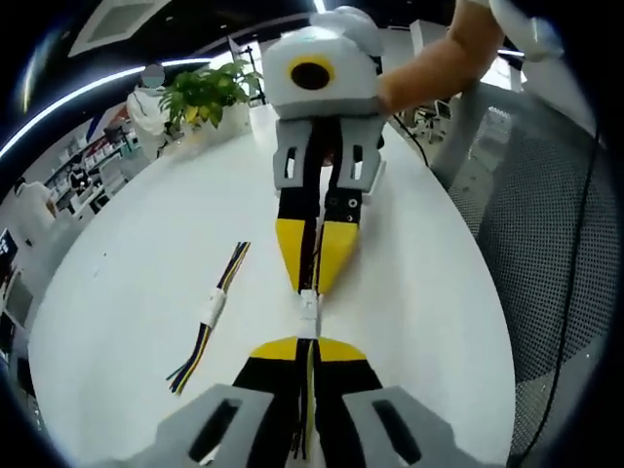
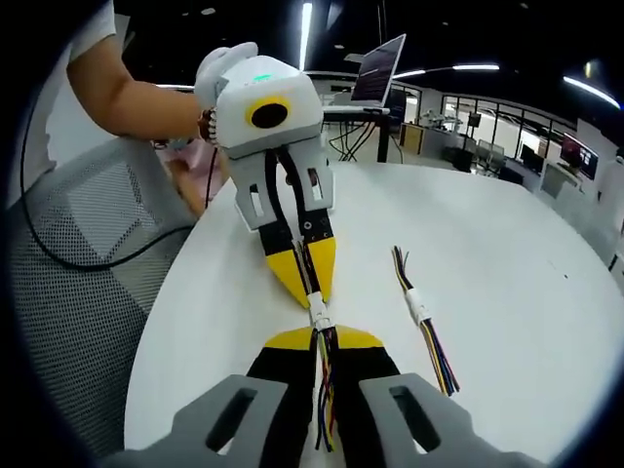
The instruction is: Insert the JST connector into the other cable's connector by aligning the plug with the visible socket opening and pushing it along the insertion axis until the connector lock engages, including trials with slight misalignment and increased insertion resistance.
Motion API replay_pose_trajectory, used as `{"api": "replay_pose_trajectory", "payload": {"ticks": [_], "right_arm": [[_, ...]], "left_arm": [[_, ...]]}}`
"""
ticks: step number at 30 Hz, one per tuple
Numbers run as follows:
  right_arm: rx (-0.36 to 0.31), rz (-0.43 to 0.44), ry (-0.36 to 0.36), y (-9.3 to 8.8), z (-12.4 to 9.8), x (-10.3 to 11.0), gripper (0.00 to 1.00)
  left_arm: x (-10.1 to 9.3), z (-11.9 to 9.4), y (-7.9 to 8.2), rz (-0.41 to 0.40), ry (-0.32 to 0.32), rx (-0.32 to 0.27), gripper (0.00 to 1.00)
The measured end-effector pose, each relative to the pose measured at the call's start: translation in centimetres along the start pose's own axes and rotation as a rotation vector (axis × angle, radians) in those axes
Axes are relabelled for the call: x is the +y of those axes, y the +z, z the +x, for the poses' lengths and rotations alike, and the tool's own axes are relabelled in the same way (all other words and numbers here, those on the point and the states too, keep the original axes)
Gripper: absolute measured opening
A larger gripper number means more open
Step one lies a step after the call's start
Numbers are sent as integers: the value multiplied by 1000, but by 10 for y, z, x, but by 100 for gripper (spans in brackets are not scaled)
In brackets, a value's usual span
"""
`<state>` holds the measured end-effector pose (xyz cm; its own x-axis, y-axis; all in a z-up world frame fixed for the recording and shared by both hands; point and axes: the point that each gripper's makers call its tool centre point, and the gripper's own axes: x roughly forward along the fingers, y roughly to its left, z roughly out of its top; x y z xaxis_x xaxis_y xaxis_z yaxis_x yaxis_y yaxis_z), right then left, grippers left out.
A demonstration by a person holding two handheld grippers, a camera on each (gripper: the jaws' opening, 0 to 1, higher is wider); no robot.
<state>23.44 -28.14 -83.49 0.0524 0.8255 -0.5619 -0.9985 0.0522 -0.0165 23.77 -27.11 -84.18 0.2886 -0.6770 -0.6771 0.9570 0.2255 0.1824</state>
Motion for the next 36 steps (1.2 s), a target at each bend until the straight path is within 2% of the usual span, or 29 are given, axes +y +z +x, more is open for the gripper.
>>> {"api": "replay_pose_trajectory", "payload": {"ticks": [21,28,36], "right_arm": [[-27,-3,-24,2,-2,-10,3],[-50,-12,-54,6,-5,-26,3],[-48,1,-84,5,-4,-46,4]], "left_arm": [[11,0,4,-34,35,-27,0],[26,1,9,-42,57,-48,0],[44,8,10,-43,80,-36,0]]}}
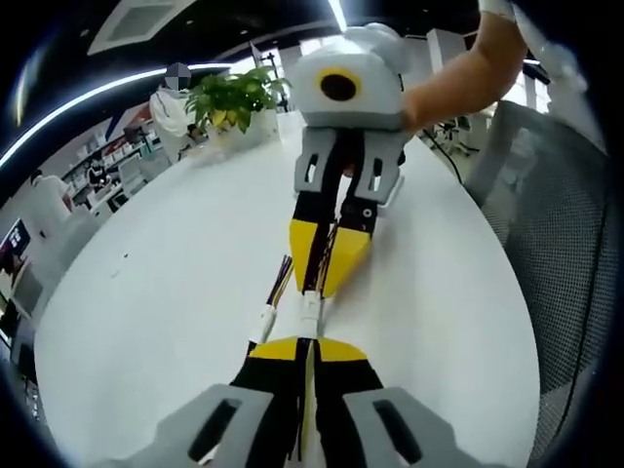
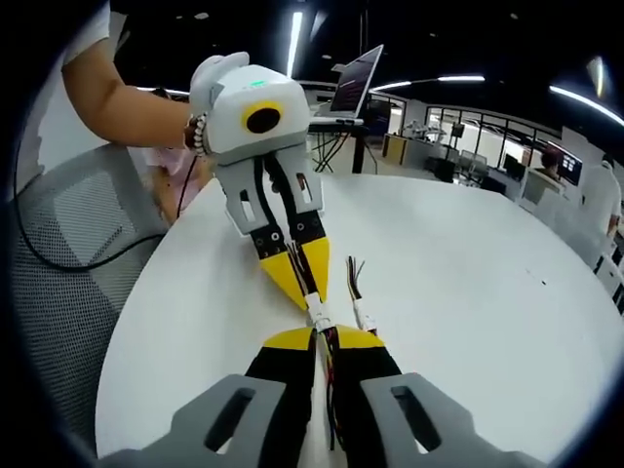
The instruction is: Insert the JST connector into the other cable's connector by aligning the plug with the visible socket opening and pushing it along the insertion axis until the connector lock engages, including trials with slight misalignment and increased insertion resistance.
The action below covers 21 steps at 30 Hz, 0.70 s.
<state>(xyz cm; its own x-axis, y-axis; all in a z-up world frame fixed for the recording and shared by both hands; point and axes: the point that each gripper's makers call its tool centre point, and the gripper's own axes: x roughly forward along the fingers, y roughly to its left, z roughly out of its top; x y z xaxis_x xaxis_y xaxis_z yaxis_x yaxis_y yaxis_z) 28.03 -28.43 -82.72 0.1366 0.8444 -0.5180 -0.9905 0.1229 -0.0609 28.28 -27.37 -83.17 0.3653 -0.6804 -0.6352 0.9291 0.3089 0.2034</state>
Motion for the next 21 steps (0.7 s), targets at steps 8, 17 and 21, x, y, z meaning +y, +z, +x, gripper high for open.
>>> {"api": "replay_pose_trajectory", "payload": {"ticks": [8,17,21], "right_arm": [[5,26,-18,-6,12,-11,4],[-7,72,-24,-10,17,-19,4],[-8,87,-28,-12,18,-21,4]], "left_arm": [[10,6,-9,-42,5,15,0],[19,11,-15,-109,-7,14,0],[21,14,-14,-114,-21,19,0]]}}
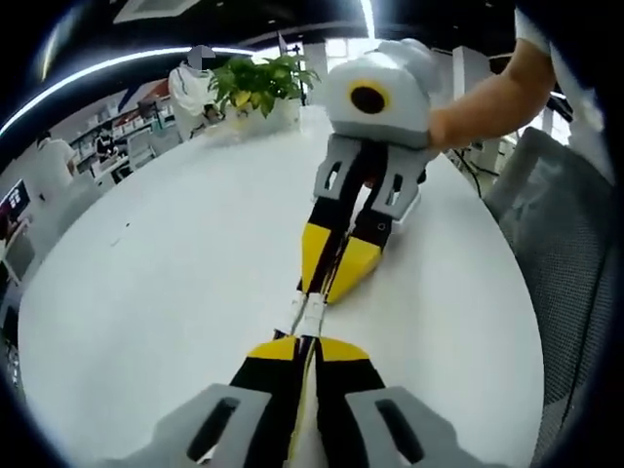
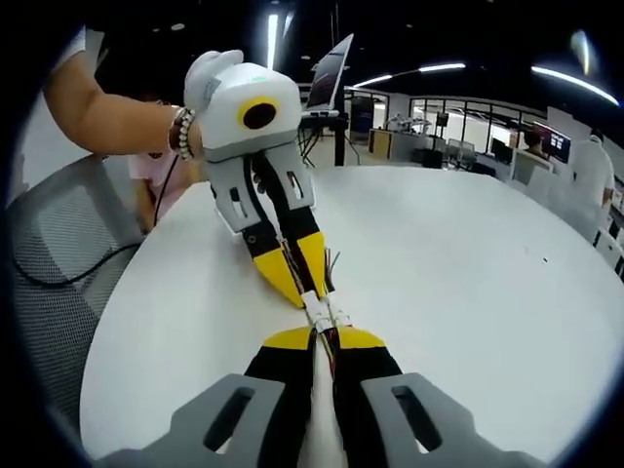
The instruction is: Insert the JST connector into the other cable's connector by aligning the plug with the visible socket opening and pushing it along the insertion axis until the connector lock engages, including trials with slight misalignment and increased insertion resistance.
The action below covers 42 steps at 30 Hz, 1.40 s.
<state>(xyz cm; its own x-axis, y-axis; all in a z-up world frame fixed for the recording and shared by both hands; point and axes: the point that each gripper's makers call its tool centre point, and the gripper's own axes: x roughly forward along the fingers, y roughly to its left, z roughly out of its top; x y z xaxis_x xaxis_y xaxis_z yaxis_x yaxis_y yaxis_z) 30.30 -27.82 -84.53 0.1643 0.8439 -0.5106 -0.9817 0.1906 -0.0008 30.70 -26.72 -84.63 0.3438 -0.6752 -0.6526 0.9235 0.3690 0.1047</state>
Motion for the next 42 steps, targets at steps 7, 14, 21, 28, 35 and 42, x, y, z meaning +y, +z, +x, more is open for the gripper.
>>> {"api": "replay_pose_trajectory", "payload": {"ticks": [7,14,21,28,35,42], "right_arm": [[-1,0,-9,-1,0,-5,4],[18,12,-29,-5,0,-9,5],[16,31,-28,-3,-2,-7,5],[20,30,-26,-3,-1,-3,5],[12,27,-35,3,-4,-1,6],[8,23,-58,9,-13,-2,7]], "left_arm": [[4,2,2,1,-15,10,0],[8,2,1,-26,-28,14,2],[7,1,1,-25,-27,17,2],[4,-2,-1,-32,-24,15,2],[4,-4,-2,-35,1,15,3],[2,-9,-4,-12,51,38,10]]}}
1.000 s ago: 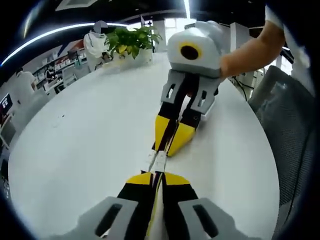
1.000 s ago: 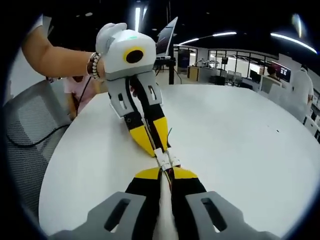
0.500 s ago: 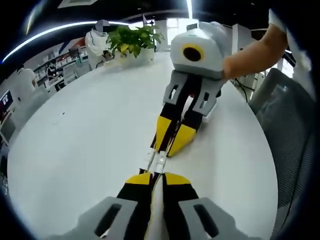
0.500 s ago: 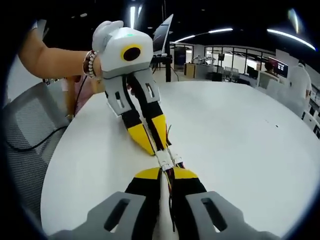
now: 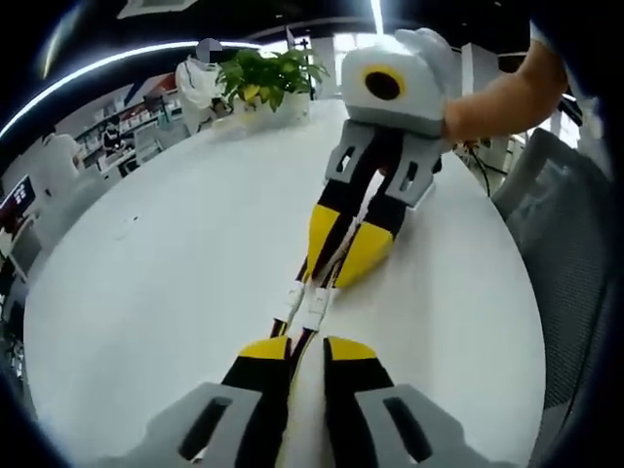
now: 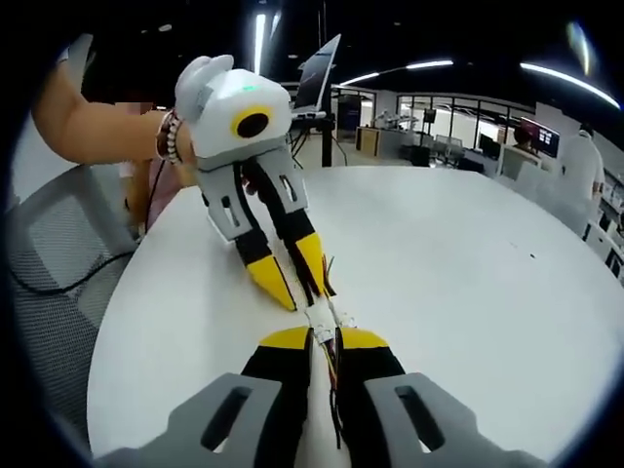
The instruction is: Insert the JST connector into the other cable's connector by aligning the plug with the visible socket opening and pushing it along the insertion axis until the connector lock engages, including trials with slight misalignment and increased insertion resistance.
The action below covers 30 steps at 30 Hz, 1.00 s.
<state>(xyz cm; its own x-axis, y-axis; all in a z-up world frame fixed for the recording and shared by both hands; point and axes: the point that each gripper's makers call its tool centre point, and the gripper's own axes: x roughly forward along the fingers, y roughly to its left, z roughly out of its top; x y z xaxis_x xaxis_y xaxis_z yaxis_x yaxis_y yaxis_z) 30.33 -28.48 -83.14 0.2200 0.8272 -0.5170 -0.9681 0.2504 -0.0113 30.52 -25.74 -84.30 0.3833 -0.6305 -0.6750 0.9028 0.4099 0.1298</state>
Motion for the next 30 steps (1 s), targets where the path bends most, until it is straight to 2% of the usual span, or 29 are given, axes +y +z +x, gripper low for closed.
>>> {"api": "replay_pose_trajectory", "payload": {"ticks": [2,5,7,10,13,16,18,19,21,23,25,28,30], "right_arm": [[7,5,-1,-1,0,1,7],[10,9,-1,-1,-2,5,7],[6,5,0,3,-2,8,7],[-3,-5,-4,9,-5,12,7],[-3,-1,-7,14,-6,15,8],[4,5,-11,16,-9,20,8],[7,13,-14,16,-12,23,9],[12,29,-15,15,-12,24,9],[18,52,-28,15,-15,24,15],[29,85,-37,14,-17,25,20],[35,83,-42,13,-19,27,20],[53,92,-56,9,-22,27,22],[61,105,-66,7,-24,26,25]], "left_arm": [[-2,-1,0,15,9,6,12],[-9,-4,3,-16,-1,-16,12],[-11,-8,9,-24,12,-49,12],[-13,-14,24,-84,30,-130,15],[-10,-21,28,-115,65,-147,15],[-14,-25,30,-119,67,-146,17],[-17,-27,31,-145,66,-157,20],[-19,-28,34,-231,62,-185,23],[-18,-31,39,-293,73,-221,26],[-17,-31,38,-271,87,-219,28],[-18,-31,38,-263,96,-216,33],[-17,-29,34,-298,109,-198,43],[-14,-30,34,-327,120,-214,48]]}}
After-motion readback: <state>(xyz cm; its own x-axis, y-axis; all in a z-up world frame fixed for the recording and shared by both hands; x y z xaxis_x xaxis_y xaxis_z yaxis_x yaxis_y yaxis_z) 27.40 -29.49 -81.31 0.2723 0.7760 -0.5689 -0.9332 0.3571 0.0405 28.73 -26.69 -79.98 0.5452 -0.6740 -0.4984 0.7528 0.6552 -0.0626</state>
